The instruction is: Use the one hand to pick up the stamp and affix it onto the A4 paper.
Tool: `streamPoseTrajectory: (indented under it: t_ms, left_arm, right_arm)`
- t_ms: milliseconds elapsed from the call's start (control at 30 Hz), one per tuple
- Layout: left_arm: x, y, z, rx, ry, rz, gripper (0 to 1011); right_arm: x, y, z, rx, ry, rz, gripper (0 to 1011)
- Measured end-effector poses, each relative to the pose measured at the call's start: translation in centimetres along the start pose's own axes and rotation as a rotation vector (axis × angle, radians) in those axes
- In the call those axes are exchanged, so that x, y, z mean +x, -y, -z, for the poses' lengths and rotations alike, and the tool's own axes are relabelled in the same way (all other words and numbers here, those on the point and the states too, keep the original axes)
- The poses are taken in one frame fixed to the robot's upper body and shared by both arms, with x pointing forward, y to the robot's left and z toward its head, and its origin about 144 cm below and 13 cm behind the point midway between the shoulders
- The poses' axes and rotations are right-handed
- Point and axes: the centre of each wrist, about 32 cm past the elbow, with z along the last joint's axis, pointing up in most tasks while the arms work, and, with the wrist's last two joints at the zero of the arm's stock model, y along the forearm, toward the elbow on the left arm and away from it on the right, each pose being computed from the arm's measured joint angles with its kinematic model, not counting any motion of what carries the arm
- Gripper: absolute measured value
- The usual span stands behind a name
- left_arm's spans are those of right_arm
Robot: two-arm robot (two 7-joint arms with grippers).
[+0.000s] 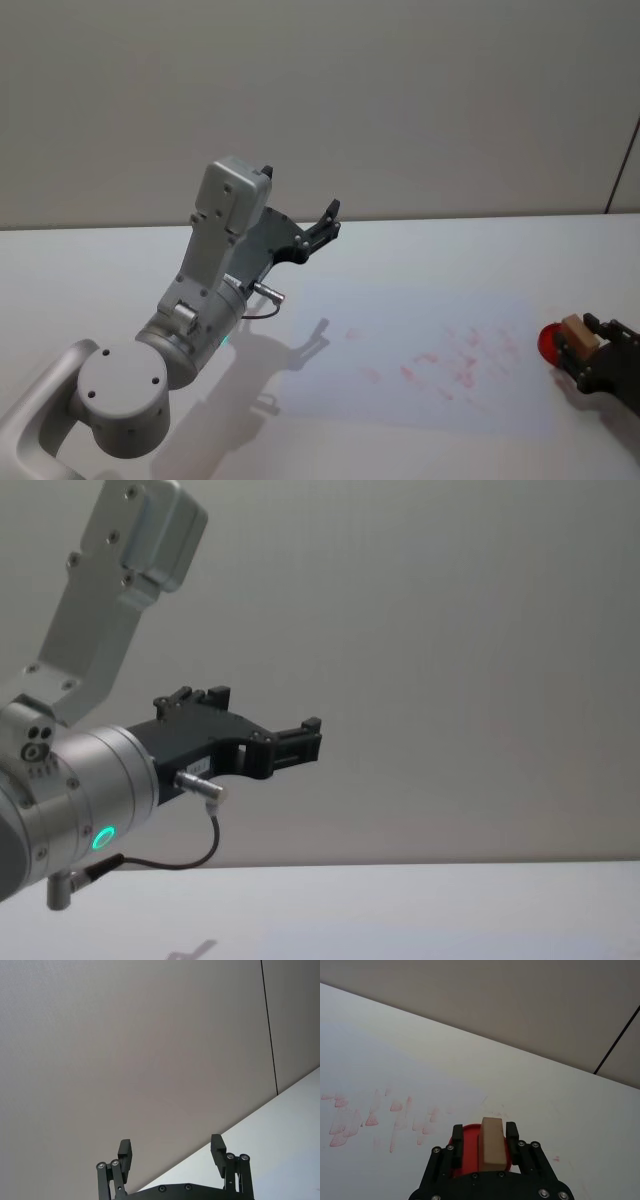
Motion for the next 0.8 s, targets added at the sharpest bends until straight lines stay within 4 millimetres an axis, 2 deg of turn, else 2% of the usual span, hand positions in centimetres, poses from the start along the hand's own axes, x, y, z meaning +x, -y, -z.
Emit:
streamPoseTrajectory:
  t_ms: [100,167,567,633,800]
  left_arm:
    - [0.0,0.0,0.0,0.0,0.0,0.0,1001]
    - [0.0,0.0,0.0,0.0,0.0,0.0,1001]
    - [0.0,0.0,0.0,0.0,0.0,0.0,1001]
    - [0.0,0.0,0.0,0.0,0.0,0.0,1001]
    - [0.0,0.0,0.0,0.0,0.0,0.0,1001]
  right_arm:
    - [0.0,-0.1,0.0,0.0,0.001,-0.001,523]
    - [0.0,-0.1,0.0,0.0,0.001,-0.002,624]
    - [0.0,-0.4,-1.2,0.041,-0.009,0.008,969]
    - [0.0,-0.4,-1.6,0.053,-0.011,0.014,1001]
    - [-0.1,-0.4,-2.2,0.07,-0.016,0.024,1001]
